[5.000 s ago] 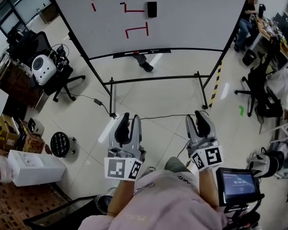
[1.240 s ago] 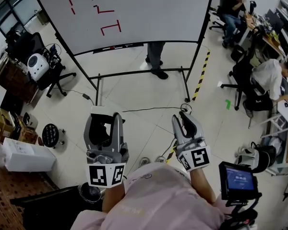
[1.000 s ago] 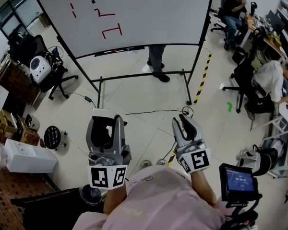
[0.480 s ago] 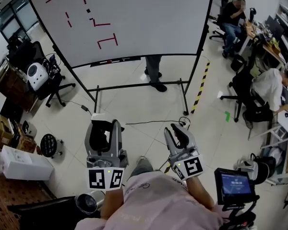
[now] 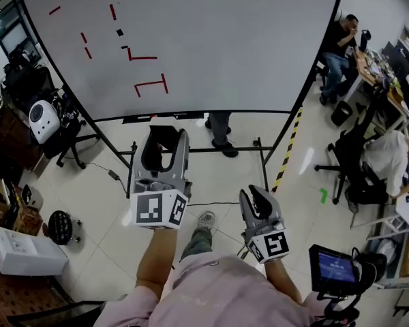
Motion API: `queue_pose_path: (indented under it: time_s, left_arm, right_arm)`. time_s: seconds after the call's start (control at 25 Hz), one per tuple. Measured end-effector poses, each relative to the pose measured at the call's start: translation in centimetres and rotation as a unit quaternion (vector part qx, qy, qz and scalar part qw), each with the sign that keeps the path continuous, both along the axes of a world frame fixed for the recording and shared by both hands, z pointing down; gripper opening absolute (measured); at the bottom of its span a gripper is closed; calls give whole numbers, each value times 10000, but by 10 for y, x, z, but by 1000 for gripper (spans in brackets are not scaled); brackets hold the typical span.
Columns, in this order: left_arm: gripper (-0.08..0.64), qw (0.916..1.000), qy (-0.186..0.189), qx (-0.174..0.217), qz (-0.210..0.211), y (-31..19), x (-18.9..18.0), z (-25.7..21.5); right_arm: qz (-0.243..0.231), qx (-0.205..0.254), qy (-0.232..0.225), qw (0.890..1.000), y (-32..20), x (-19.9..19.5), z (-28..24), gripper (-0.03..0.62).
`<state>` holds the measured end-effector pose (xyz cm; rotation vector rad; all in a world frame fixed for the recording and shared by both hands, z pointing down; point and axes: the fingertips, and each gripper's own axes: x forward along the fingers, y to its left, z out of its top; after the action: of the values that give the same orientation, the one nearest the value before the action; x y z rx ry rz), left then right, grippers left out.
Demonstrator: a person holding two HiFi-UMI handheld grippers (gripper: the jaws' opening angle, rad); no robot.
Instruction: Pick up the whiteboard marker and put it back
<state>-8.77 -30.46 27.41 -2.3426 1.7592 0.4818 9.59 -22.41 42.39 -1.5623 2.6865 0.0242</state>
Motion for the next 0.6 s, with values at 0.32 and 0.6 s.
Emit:
queue_pose_path:
  time_s: [0.32, 0.6]
  left_arm:
    - [252, 9980, -462, -429, -4, -301, -5, 1]
    - [252, 9945, -766, -350, -618, -388, -22, 6]
  right_arm:
    - [576, -216, 354, 9975, -174, 5, -6, 91]
    - [886, -629, 446, 9931, -234, 20, 19, 91]
